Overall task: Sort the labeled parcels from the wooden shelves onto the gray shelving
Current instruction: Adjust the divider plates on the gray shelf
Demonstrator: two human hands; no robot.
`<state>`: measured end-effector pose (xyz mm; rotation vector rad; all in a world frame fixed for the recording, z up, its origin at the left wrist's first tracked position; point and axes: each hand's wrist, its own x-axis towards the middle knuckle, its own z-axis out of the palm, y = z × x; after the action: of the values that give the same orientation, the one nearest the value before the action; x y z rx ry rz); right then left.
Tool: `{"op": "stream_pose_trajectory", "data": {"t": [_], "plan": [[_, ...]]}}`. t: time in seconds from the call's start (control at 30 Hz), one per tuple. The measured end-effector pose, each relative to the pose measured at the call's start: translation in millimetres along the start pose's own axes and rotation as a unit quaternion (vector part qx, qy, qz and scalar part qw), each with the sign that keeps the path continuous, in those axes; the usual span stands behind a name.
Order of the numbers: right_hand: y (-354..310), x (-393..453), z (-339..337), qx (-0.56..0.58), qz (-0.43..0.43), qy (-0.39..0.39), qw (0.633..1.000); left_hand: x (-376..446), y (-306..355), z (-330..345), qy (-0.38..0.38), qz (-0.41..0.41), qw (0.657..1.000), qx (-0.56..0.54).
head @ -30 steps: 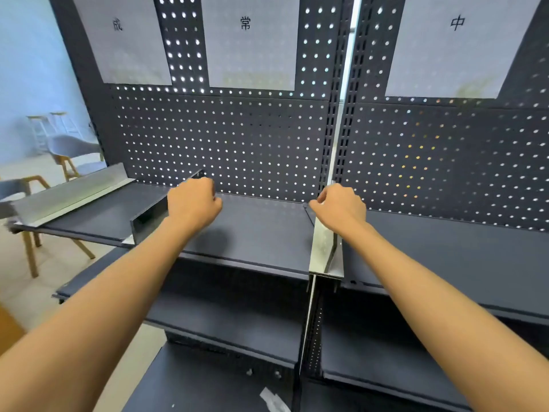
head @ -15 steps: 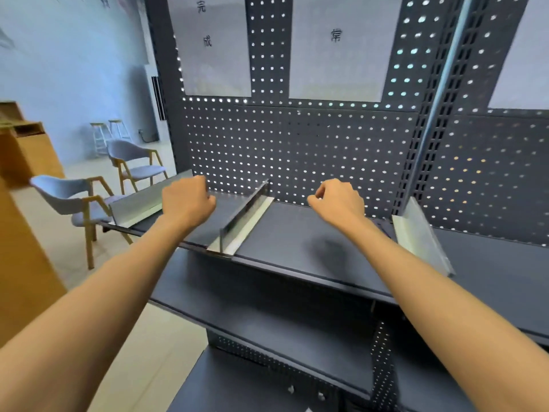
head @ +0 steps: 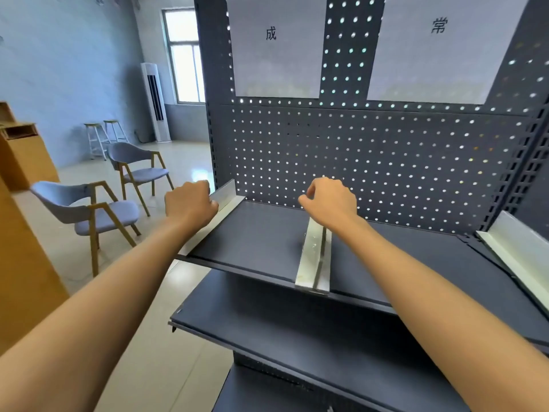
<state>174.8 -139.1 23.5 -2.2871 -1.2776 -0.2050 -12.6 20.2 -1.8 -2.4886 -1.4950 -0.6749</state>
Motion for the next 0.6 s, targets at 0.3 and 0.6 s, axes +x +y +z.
{"op": "stream_pose_trajectory", "data": {"t": [0.3,0.6], "plan": [[-12.2,23.0,24.0,-0.031,0.025,-0.013,0.999,28.5,-17.3,36.1,-0.09,0.01,0.995,0.051],[-5.4,21.6,33.4,-0.054,0.045,-0.019,0.997,33.2,-25.4,58.5,-0.125,-0.022,0.991,0.048]]}}
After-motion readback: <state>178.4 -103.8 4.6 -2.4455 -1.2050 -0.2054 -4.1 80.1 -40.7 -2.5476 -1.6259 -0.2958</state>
